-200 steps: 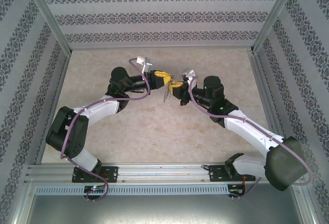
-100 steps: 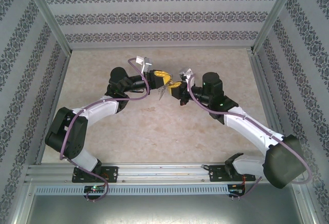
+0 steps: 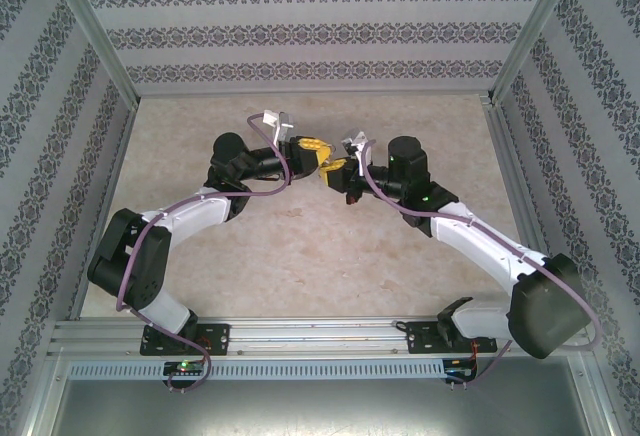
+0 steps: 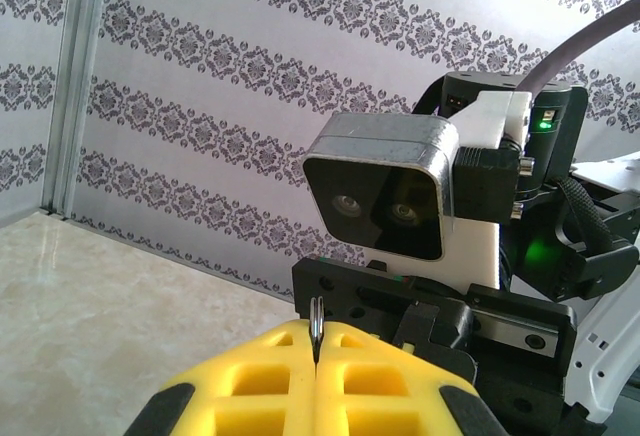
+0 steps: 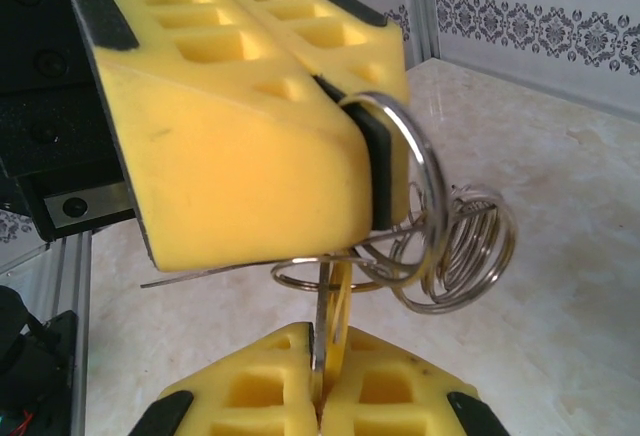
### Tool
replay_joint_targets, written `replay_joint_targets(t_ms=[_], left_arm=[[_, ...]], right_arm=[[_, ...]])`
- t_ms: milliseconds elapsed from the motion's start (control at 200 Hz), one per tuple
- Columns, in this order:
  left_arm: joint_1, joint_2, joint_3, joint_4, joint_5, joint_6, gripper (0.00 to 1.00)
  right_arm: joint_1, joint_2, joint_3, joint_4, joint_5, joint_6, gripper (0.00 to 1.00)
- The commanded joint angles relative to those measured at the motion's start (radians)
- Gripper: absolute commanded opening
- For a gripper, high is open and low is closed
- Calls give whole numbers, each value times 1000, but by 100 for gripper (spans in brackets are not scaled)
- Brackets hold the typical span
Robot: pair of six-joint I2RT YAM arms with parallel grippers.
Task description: Put the keys on the keyring
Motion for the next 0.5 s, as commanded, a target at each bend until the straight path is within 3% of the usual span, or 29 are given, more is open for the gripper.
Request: replay_joint_targets(t_ms=[0,65,135,195,245,495], left_arm=[[-13,-20,0,95,-3,-15,0],[-13,-20,-1,98,-2,-16,0],[-13,-18,-1,98,-2,-18,0],[-13,-19,-1,100,-2,-19,0],[-13,-16,-3,102,-4,-19,0],[-13,-1,-3,133,-9,-42,0]], right_arm=[[7,-14,-2,-1,-41,0,0],[-9,-31,-18,5,-39,12,0],[-33,-55,-36,10,-39,26,14],[-57,-81,-51,12,-40,40,33],[-77,-108,-68,11,-45,50,39],[-170,-241,-118,49,-31,131,45]])
